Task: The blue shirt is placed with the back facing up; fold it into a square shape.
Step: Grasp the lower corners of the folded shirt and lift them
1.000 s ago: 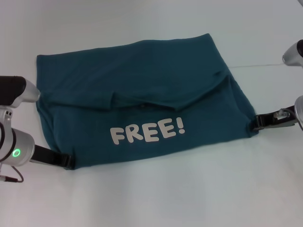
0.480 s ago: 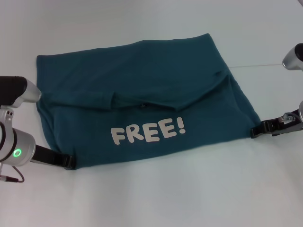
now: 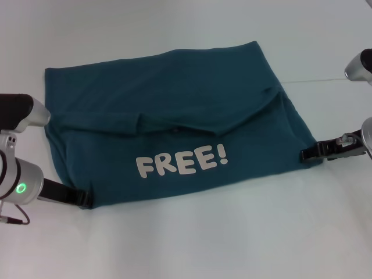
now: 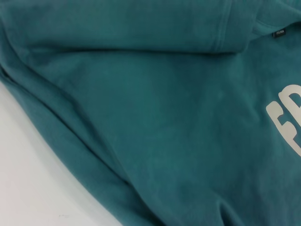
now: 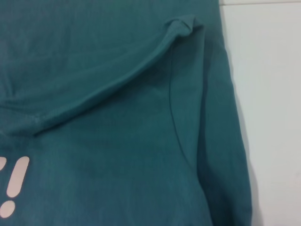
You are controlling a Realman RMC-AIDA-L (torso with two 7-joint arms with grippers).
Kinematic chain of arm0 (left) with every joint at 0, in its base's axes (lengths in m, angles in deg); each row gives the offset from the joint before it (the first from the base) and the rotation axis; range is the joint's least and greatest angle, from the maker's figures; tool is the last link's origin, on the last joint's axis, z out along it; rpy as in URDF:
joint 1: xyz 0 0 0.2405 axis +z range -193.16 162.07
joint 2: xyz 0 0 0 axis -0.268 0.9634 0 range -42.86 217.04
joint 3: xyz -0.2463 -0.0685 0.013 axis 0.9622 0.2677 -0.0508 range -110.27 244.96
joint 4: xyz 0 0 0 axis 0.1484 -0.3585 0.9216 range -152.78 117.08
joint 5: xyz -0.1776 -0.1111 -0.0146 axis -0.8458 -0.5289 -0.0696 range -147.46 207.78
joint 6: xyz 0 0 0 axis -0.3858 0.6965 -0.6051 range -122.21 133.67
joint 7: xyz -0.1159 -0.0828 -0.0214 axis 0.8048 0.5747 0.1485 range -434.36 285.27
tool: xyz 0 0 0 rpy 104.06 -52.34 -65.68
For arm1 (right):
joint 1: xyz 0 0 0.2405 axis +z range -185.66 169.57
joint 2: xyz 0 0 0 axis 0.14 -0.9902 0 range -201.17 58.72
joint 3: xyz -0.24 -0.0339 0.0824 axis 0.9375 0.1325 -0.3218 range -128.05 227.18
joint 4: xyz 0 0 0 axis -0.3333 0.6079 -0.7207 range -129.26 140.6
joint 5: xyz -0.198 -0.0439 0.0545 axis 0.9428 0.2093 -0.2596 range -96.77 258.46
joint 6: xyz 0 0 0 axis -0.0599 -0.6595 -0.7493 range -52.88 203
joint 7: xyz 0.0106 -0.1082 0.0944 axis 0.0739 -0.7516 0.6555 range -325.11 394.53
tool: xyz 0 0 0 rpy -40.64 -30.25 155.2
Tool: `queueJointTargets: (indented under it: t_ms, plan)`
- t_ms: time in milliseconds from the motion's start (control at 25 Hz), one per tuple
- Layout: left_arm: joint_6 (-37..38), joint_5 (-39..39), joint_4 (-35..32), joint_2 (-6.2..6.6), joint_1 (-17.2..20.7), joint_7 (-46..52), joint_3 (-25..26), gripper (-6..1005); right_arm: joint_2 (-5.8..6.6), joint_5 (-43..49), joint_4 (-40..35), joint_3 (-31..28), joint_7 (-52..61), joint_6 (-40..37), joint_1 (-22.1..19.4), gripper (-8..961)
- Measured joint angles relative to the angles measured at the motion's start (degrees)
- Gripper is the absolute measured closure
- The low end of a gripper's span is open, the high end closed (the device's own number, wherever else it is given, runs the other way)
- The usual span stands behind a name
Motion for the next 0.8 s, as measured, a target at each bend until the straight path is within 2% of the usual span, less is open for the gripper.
queueJointTargets:
  t_ms: [520,800]
  plan:
    - [0.19,0.02,0.01,0.0,-0.17,0.02,-0.02,946,0.03,-0.22,2.69,0.74,-0.33,1.39,0.6,232]
    - [0.48,0.0,0.03,0.0,-0.18,0.02,0.0,947,0.59,-2.33,4.76,0.69,-1.76,1.7,0.99,456]
